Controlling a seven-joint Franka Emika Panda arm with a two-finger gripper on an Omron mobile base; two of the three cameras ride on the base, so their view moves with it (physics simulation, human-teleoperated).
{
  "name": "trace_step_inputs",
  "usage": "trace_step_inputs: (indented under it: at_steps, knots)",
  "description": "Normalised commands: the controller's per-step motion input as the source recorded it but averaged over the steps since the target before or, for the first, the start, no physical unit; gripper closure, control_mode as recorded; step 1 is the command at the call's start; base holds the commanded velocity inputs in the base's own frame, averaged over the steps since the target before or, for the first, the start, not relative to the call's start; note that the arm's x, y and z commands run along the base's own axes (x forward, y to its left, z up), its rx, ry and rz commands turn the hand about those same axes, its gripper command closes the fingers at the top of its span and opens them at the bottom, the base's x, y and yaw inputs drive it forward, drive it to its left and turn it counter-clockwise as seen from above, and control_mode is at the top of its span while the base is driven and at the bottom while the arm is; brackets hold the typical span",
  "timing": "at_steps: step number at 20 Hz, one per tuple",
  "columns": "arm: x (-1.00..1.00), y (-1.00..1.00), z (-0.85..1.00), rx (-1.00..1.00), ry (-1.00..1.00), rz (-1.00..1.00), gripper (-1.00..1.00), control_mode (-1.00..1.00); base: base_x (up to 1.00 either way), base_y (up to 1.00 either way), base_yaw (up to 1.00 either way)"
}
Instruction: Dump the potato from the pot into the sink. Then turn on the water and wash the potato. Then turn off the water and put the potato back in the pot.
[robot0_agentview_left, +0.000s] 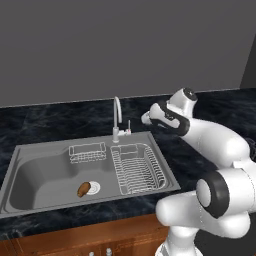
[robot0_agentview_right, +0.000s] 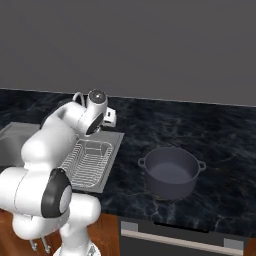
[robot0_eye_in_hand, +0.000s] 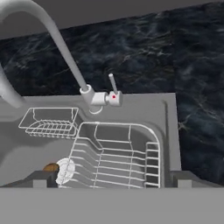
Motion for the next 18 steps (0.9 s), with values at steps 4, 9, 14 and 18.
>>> trace_step_inputs:
  at_steps: [4, 9, 14, 18]
  knots:
    - [0.45, 0.21, -0.08, 0.0, 0.0, 0.04, -1.0, -1.0, 0.0, 0.0, 0.0]
    - [0.45, 0.08, -0.15, 0.0, 0.0, 0.0, -1.0, -1.0, 0.0, 0.0, 0.0]
    - [0.35, 0.09, -0.29, 0.0, 0.0, 0.0, -1.0, -1.0, 0.0, 0.0, 0.0]
    - [0.28, 0.12, -0.34, 0.0, 0.0, 0.0, -1.0, -1.0, 0.0, 0.0, 0.0]
